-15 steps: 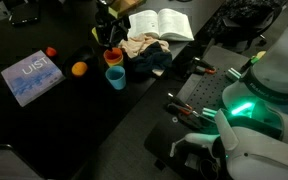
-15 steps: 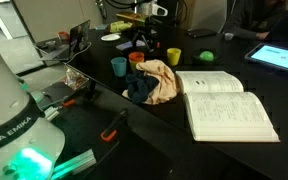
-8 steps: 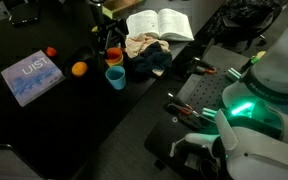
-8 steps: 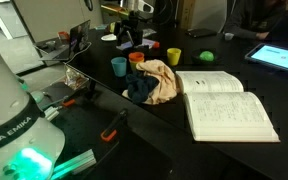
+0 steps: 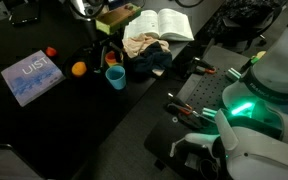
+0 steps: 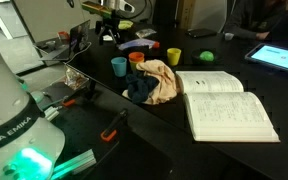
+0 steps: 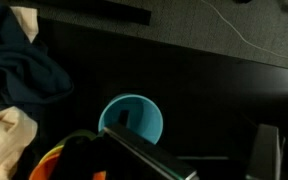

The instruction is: Stack the cups together.

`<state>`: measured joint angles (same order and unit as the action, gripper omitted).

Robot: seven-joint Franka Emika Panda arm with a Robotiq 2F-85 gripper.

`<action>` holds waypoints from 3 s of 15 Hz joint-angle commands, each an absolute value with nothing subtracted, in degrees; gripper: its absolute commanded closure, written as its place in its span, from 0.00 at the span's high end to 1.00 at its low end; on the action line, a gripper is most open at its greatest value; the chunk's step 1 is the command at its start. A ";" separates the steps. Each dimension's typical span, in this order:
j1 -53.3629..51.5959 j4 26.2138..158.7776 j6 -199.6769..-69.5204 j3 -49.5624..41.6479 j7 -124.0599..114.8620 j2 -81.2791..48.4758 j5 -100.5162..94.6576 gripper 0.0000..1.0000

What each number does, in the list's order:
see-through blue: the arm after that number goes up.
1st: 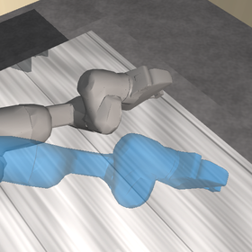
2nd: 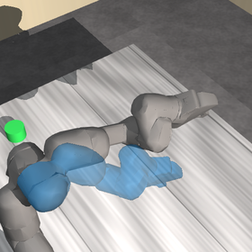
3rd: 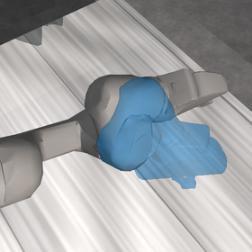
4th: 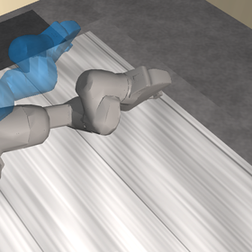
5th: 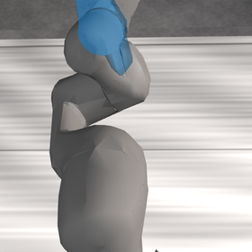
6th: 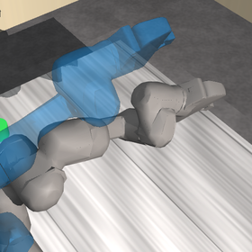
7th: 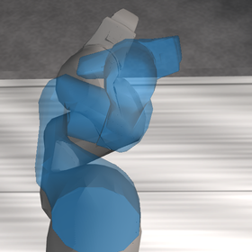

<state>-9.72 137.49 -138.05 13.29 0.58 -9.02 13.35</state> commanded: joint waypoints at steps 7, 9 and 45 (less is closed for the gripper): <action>-12.24 135.64 -144.71 12.86 1.69 -16.40 3.00 1.00; -12.36 134.75 -145.31 12.97 2.12 -18.25 1.92 1.00; -10.52 122.52 -123.67 11.23 10.33 -14.68 -5.94 0.04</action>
<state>-10.06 124.30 -125.16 12.93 12.04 -15.86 -2.30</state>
